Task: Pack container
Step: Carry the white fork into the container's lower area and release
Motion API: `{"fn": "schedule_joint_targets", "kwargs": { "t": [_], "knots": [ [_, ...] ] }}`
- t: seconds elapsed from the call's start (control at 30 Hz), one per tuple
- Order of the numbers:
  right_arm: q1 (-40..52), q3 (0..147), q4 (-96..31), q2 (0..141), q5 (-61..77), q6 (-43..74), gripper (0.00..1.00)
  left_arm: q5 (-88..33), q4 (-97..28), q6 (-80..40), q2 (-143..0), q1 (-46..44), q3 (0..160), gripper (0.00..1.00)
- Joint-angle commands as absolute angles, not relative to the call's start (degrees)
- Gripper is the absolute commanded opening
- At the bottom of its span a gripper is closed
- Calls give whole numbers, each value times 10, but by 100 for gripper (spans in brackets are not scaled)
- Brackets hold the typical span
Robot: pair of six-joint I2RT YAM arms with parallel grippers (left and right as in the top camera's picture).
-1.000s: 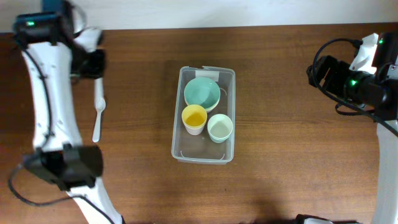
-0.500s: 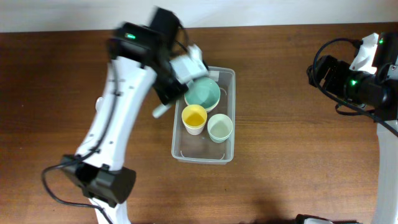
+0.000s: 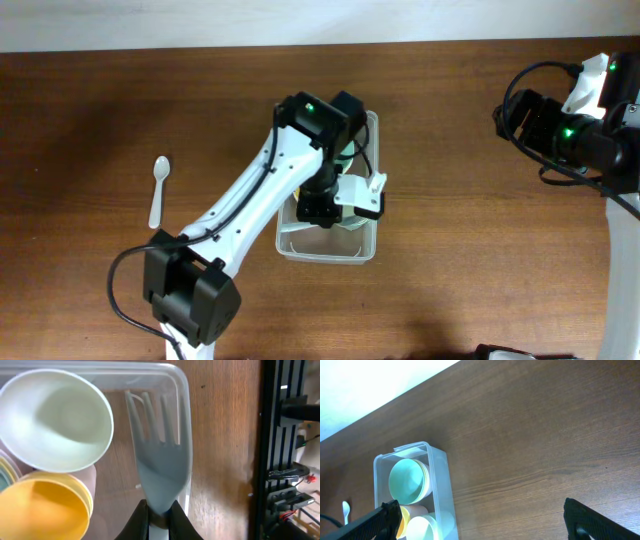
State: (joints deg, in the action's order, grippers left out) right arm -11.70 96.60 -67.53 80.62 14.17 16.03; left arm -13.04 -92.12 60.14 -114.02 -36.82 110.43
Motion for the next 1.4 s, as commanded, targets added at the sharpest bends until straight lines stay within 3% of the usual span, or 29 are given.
{"fn": "schedule_joint_targets", "kwargs": {
  "t": [0.0, 0.2, 0.33, 0.37, 0.4, 0.6, 0.67, 0.93, 1.07, 1.17, 1.37],
  "knots": [
    [-121, 972, -675, 804, 136, 154, 99, -162, -914, 627, -1143, -375, 1099, 7],
    [-121, 972, -675, 804, 136, 154, 99, -181, -913, 628, -1143, -375, 1099, 21],
    [-121, 972, -675, 804, 136, 154, 99, -180, -913, 627, -1143, -375, 1099, 38],
    [-121, 972, -675, 804, 136, 154, 99, -168, -914, 627, -1143, -375, 1099, 61],
    [-121, 972, -675, 804, 136, 154, 99, -153, -918, 626, -1143, -375, 1100, 65],
    [-121, 972, -675, 804, 136, 154, 99, -78, -952, 553, -1115, -364, 1142, 65],
    [-121, 972, -675, 804, 136, 154, 99, -64, -963, 549, -1091, -352, 1153, 100],
    [-121, 972, -675, 804, 136, 154, 99, -66, -933, 526, -1002, -236, 1154, 100],
    [-121, 972, -675, 804, 136, 154, 99, -66, -844, 374, -1004, -139, 1154, 100],
    [-121, 972, -675, 804, 136, 154, 99, -66, -794, 192, -1024, -42, 1153, 100],
    [-121, 972, -675, 804, 136, 154, 99, -59, -817, 96, -1090, 57, 1151, 100]
  ]
}}
